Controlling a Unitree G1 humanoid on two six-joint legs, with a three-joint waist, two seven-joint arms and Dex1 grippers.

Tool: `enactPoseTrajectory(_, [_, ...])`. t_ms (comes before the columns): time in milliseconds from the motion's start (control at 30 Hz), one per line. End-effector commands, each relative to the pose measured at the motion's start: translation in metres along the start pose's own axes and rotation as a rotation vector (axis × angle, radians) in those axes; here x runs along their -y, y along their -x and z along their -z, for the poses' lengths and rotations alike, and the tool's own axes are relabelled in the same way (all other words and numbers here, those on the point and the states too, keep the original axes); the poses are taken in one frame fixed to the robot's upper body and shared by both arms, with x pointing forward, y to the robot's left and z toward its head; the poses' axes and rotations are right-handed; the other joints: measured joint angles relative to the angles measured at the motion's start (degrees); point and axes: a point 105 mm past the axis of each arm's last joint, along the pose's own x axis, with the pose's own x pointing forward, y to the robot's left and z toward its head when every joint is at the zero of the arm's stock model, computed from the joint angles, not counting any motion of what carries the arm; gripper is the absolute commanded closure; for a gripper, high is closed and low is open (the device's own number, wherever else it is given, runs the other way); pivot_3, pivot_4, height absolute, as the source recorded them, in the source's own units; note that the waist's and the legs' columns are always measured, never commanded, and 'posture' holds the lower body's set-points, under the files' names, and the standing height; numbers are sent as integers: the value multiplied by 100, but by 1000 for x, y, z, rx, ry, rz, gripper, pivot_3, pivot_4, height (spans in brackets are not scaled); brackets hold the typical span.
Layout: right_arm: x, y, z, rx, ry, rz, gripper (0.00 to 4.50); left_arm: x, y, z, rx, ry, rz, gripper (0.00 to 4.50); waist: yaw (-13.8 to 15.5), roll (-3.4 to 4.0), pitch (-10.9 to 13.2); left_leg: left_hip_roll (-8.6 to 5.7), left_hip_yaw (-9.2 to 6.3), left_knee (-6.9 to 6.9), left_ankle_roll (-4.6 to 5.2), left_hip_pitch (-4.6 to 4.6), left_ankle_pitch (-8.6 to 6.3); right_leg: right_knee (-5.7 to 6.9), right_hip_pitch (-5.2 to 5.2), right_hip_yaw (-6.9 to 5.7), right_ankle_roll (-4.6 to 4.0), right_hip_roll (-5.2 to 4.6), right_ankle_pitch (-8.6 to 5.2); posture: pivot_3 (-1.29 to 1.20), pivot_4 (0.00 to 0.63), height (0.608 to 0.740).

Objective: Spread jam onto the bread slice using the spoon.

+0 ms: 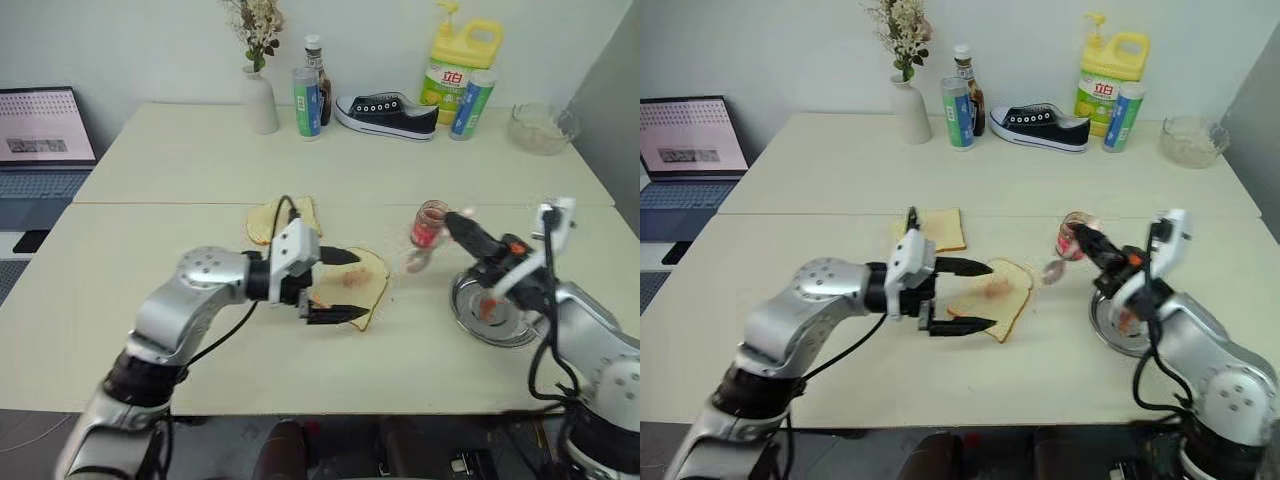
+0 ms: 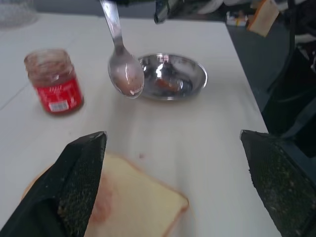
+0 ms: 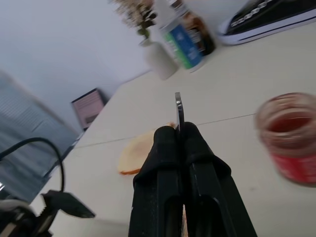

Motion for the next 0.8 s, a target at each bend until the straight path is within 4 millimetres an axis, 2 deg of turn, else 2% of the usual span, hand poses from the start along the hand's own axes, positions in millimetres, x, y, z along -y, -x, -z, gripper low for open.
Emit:
enactPoseTrajectory(33, [27,19,-24,134,59,161,4484,-2,-20,-1,-7,-90,44,0,-12,0,0,0,1,-1,0,2,0,0,0,2,0,0,0,0,150,740])
enactPoseTrajectory(100, [44,27,-26,165,51,245,4484,-4,-31,2,-27,-134,69,0,-20,1,0,2,0,0,0,3,0,2,0,1,0,4,0,0,150,740])
enactPoseTrajectory(233, [78,41,-12,183,11,391,4484,-4,-50,15,-59,-196,111,0,-25,3,-2,2,2,-3,2,7,1,4,0,8,0,8,0,0,150,740])
enactPoseTrajectory(433, [95,38,5,178,-54,417,4484,-4,-62,11,-19,-192,131,0,-22,5,-2,3,9,0,2,7,1,6,-1,14,0,8,0,0,150,740])
enactPoseTrajectory(633, [118,40,27,139,-118,442,4484,-2,-61,14,-23,-190,127,0,-19,5,-3,3,9,0,2,7,1,5,0,14,0,9,0,0,150,740])
enactPoseTrajectory(733, [126,42,29,148,-147,454,4484,-4,-60,13,-21,-196,111,0,-17,6,-3,3,7,1,2,9,1,5,4,13,0,8,0,0,150,740])
enactPoseTrajectory(800, [129,42,28,160,-162,458,4021,-4,-60,13,-20,-195,106,0,-12,6,-3,3,7,2,2,12,1,6,8,12,0,8,0,0,150,740])
